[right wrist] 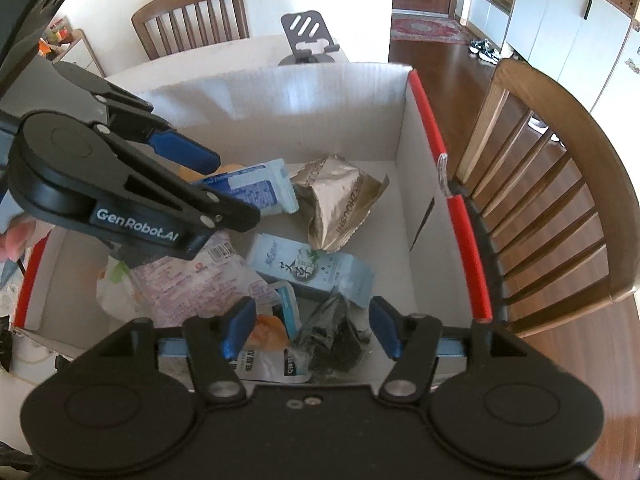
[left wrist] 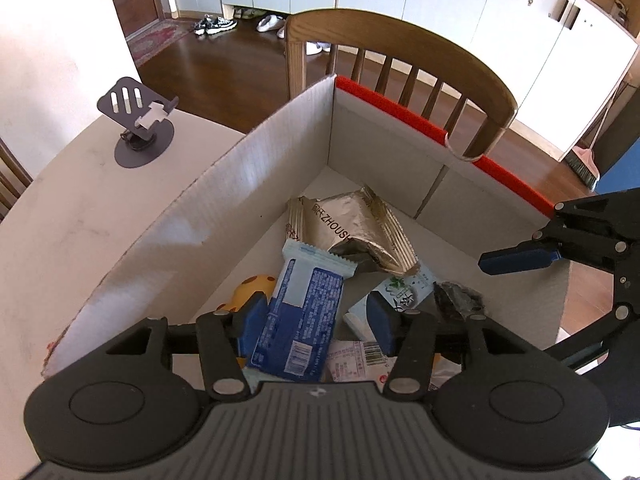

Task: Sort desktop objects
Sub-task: 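Lower both tools into the box and open them to release both items, then withdraw both tools from the box back over the table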

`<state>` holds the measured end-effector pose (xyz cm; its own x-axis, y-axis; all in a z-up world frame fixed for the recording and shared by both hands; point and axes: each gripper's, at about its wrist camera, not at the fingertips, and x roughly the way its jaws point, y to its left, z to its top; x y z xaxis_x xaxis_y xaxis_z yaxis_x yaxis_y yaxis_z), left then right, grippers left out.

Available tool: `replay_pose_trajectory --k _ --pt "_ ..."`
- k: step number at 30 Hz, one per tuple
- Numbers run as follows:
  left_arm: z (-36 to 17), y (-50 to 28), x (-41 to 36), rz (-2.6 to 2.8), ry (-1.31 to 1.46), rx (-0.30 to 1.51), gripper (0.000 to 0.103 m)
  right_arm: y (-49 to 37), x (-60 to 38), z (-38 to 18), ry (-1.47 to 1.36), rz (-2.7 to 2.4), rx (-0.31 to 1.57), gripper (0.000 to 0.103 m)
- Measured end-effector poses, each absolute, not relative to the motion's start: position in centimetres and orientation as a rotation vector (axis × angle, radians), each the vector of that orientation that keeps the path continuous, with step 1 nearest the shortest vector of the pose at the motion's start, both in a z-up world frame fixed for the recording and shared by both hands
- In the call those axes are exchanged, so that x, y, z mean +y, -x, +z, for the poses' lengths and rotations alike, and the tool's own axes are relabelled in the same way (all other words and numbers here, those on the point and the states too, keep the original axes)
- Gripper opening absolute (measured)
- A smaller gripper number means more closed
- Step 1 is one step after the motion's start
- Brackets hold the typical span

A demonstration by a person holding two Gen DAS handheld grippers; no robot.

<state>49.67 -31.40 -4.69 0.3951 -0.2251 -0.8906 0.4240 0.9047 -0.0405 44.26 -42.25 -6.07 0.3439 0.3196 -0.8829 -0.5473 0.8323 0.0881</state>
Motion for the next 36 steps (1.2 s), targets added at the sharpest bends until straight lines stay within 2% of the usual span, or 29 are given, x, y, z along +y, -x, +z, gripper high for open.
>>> replay_pose_trajectory --k 7,11,28,29,30,32,36 --pt "-3.2 -48.3 -30.9 -0.423 -0.185 1.075 0.054 -43.5 -42.7 -4.7 0.236 0.580 1.057 0.062" --pt "-2.2 -47.4 -30.7 -0.424 -0.176 1.060 0.061 -42.9 -42.8 -3.9 0.233 0.595 1.039 0.062" --pt "0.8 -43.0 -29.7 -0.468 -0.144 1.005 0.065 -40.4 -43.9 -0.8 0.198 0.604 0.976 0.066" --pt "0.9 -42.7 -29.5 -0.468 -0.143 1.004 0.067 -40.2 -43.9 -0.7 0.196 0.604 0.971 0.066" --pt "1.1 -42.4 -29.4 -0.470 -0.141 1.004 0.075 -40.0 -44.0 -0.5 0.194 0.604 0.967 0.067" --pt "1.4 -41.7 -29.0 -0.472 -0.136 0.999 0.082 -39.8 -44.0 -0.3 0.189 0.608 0.963 0.068" --pt "2.2 -40.5 -28.2 -0.487 -0.114 0.992 0.082 -39.0 -43.9 0.1 0.182 0.609 0.954 0.069"
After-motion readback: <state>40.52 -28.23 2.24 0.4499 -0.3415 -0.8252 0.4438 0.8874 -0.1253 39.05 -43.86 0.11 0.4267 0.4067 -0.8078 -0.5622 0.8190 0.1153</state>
